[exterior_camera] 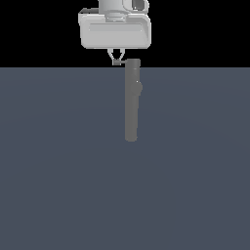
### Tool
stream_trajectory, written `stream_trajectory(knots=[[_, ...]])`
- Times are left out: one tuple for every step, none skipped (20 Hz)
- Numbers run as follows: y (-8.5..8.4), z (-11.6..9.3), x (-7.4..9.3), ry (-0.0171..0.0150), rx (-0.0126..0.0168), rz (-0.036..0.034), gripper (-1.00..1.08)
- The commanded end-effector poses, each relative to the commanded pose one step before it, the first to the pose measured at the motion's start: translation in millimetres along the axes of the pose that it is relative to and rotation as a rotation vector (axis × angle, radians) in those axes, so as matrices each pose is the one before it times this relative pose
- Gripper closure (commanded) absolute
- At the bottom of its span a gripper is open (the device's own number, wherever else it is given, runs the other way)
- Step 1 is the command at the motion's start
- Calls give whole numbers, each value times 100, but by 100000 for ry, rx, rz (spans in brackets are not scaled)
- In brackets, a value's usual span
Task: Turn on the faucet by rotating a designated handle.
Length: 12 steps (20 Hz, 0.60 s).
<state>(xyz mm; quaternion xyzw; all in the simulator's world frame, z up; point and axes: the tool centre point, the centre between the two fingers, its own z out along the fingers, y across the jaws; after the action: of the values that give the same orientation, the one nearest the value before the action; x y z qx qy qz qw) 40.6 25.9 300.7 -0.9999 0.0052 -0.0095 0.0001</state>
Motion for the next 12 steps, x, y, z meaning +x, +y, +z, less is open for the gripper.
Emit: stream_trajectory(knots=[[454,-25,-1392,-1455,-58,326,108],[117,3,-305,-66,4,-20,108],[121,-9,-313,-47,3,-14,108],[119,2,-309,-66,4,-20,108],[123,-9,-317,-47,3,-15,108],[121,1,-313,-66,4,-21,108],[122,0,-315,-66,3,-21,108],[0,0,0,0,0,0,108],[-188,86,967,1291,10,-260,108],[468,-9,-241,-127,3,22,108],[472,-10,-243,-127,2,22,108],[477,-11,-246,-127,2,22,108]])
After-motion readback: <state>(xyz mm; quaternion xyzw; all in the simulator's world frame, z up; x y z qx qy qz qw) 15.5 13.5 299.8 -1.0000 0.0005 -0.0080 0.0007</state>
